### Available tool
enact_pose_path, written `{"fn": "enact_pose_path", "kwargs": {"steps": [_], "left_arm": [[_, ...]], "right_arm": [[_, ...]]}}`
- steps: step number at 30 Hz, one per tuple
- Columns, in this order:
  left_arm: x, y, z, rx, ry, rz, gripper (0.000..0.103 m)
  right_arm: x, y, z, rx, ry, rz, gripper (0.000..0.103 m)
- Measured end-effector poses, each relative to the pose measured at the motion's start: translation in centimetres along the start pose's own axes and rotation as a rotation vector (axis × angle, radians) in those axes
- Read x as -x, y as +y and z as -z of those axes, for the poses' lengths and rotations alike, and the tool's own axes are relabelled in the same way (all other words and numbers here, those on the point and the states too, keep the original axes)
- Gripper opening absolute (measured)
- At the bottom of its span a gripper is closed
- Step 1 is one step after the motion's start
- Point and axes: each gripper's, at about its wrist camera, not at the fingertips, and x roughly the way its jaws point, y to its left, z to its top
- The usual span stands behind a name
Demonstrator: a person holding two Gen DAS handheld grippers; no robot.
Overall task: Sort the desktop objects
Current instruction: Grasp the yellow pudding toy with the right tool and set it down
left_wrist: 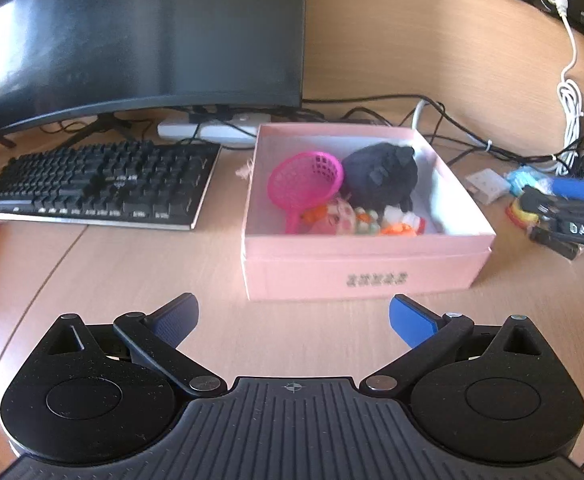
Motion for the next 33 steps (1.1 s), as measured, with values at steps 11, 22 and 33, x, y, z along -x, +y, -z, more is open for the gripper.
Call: {"fn": "enact_pose_path", "kwargs": {"steps": [11, 22, 33], "left_arm": [[2.0, -3.9, 2.1, -0.125, 0.046, 0.080, 0.103], [0.8, -8.3, 5.7, -0.299, 0.109, 0.145, 0.103], [1.4, -10.6, 6.9, -0.368, 0.110, 0.173, 0.103]], "right_arm": [[-8.3, -6.6, 0.4, -0.181, 0.096, 0.133, 0.039], [3.1, 0.8, 5.3, 0.012, 0.046, -0.241, 0.036], [6.1, -2.9, 8.7, -0.047, 0.031, -0.084, 0.067]]}}
